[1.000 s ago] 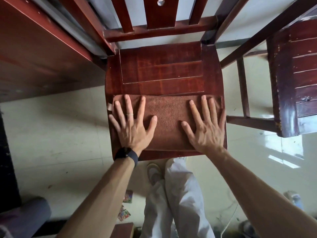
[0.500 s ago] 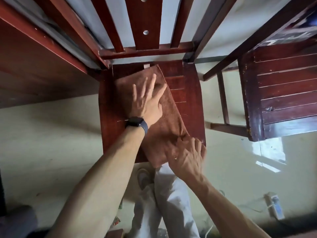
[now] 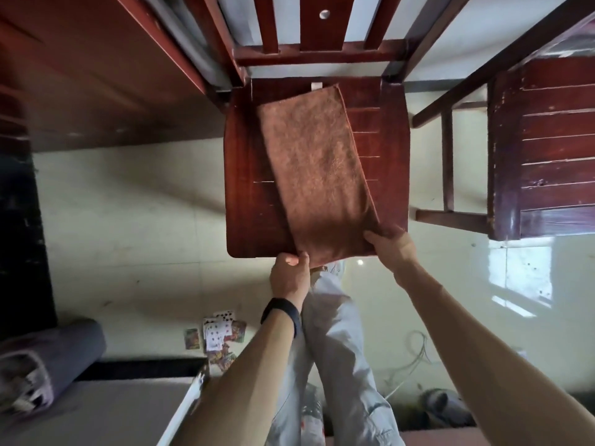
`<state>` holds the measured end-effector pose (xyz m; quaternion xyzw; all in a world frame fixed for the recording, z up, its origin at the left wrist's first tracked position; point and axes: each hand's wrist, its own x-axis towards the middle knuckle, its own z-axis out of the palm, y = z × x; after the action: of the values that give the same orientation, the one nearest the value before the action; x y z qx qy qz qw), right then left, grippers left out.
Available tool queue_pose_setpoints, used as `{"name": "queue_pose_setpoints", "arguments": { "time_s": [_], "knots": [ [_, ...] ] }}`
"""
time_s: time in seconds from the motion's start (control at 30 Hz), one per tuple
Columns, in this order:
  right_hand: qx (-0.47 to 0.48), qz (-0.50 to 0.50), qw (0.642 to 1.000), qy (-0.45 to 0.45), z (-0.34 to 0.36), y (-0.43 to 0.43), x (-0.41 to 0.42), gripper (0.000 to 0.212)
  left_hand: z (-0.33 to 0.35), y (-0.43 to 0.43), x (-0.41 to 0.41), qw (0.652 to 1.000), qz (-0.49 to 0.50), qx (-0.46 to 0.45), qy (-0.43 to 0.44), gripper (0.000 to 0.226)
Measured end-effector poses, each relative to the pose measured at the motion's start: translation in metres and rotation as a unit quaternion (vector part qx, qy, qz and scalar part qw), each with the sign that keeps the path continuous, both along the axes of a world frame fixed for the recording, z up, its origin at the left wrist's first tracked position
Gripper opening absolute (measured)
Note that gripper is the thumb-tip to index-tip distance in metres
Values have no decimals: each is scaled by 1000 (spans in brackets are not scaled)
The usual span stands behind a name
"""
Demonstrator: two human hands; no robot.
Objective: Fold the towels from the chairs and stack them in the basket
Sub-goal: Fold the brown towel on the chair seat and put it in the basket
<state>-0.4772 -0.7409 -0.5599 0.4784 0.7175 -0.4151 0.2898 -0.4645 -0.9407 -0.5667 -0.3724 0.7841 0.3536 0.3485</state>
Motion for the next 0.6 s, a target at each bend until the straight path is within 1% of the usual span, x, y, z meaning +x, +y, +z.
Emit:
{"name": "queue_pose_setpoints", "arguments": {
  "time_s": [0.1,0.17,0.27,0.37,0.43,0.47,0.53,0.6],
  "knots": [
    [-92,-122,988,16,10,3,9,27,7,-15,-5,998,-41,46,14,17],
    [-146,-172,974,13,22,1,17,29,17,-27,-5,997,-37,63,5,15],
    [-166,-194,967,-12,39,-7,43,36,34,-44,2,995,13,99,-15,13],
    [-184,-236,954,-26,56,-15,76,43,56,-59,14,993,-29,111,-16,16],
    [-186,-263,947,-12,70,-21,91,44,73,-65,19,989,-62,135,-8,13],
    [-183,-268,946,0,77,-23,95,42,82,-65,18,985,-75,153,-4,15],
    [-168,-252,952,31,90,-25,91,34,95,-63,6,977,-87,194,-10,26],
    [-157,-226,959,65,101,-21,74,21,107,-58,-21,971,-71,223,-44,33]
  ]
}}
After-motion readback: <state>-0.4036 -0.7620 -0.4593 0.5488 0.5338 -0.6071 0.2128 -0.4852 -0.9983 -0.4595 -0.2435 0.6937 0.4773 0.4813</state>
